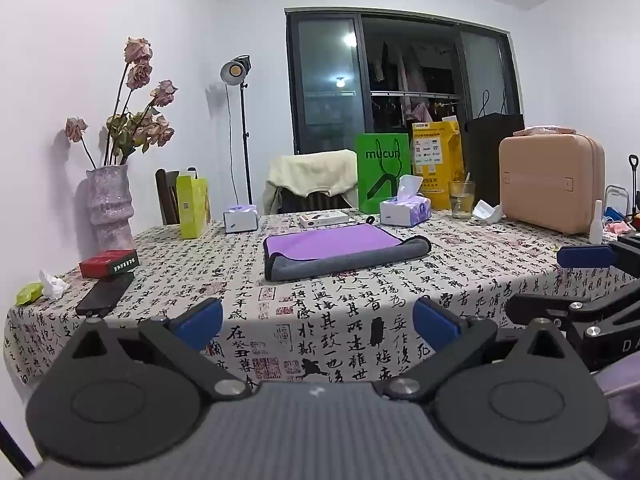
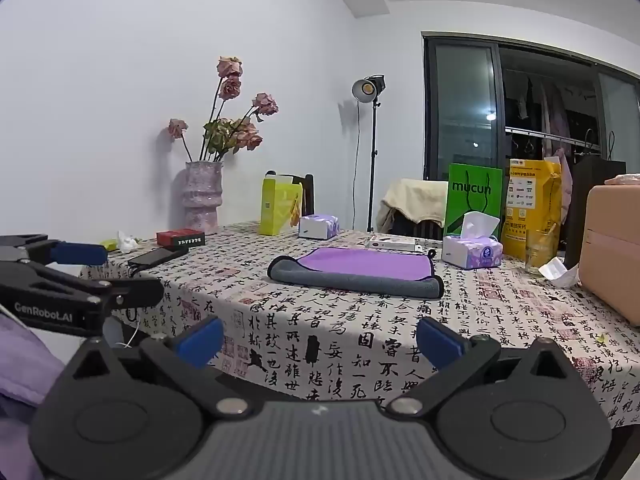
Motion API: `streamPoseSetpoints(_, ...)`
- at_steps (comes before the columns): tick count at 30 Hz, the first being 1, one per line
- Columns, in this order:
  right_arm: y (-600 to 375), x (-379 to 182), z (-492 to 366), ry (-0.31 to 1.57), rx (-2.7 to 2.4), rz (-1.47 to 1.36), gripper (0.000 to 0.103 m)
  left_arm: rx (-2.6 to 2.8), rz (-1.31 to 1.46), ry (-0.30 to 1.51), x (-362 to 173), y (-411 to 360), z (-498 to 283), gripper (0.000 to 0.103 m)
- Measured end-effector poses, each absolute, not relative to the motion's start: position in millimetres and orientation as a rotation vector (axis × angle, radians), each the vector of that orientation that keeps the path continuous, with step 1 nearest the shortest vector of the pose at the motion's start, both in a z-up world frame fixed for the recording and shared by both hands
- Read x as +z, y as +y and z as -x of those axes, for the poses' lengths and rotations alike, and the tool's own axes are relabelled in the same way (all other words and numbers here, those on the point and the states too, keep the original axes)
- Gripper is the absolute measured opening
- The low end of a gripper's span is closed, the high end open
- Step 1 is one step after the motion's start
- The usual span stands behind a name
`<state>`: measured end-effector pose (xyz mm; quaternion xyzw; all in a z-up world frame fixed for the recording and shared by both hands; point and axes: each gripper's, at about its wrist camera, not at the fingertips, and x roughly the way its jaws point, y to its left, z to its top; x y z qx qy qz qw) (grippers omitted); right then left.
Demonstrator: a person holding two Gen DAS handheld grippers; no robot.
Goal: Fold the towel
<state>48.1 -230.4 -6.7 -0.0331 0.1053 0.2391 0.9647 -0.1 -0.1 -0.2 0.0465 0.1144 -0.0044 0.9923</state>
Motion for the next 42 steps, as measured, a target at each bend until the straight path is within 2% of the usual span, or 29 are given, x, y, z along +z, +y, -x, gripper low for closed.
streamPoseSetpoints(42, -227.9, -11.2, -52.6, 0.229, 0.492, 0.064, 0.103, -0.011, -0.083, 0.235, 0.2, 0.0, 0.6, 0.103)
